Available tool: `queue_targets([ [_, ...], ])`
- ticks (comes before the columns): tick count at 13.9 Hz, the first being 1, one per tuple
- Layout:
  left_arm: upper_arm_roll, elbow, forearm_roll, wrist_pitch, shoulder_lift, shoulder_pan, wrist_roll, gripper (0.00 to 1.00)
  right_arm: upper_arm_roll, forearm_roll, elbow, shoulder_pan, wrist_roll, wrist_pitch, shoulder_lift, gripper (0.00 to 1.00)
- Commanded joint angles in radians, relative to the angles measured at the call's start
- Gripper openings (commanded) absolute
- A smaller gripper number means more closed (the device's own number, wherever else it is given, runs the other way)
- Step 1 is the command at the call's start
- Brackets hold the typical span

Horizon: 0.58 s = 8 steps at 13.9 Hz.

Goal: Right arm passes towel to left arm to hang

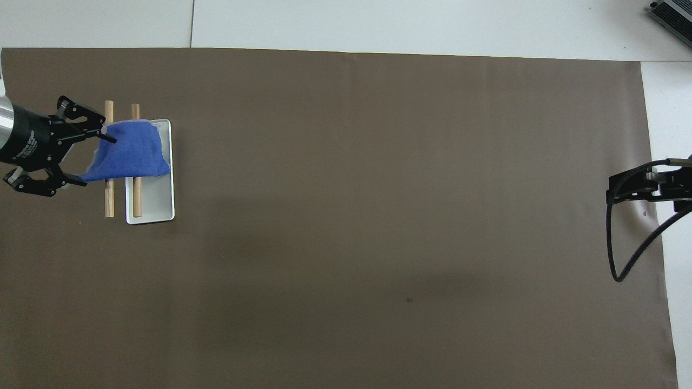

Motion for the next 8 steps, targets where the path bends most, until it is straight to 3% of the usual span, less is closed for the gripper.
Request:
queue_targets([
  [1, -0.025, -0.011, -0.005, -0.114, -0.067, -0.002, 0.166, 0.86, 0.0, 0.019, -0.025, -0.009, -0.03, 0.01, -0.022, 1.0],
  [8, -0.014, -0.009, 0.138, -0.151, -0.155, 0.005, 0.579, 0.93, 0.0, 0.019, -0.025, -0.009, -0.03, 0.01, -0.024, 1.0],
])
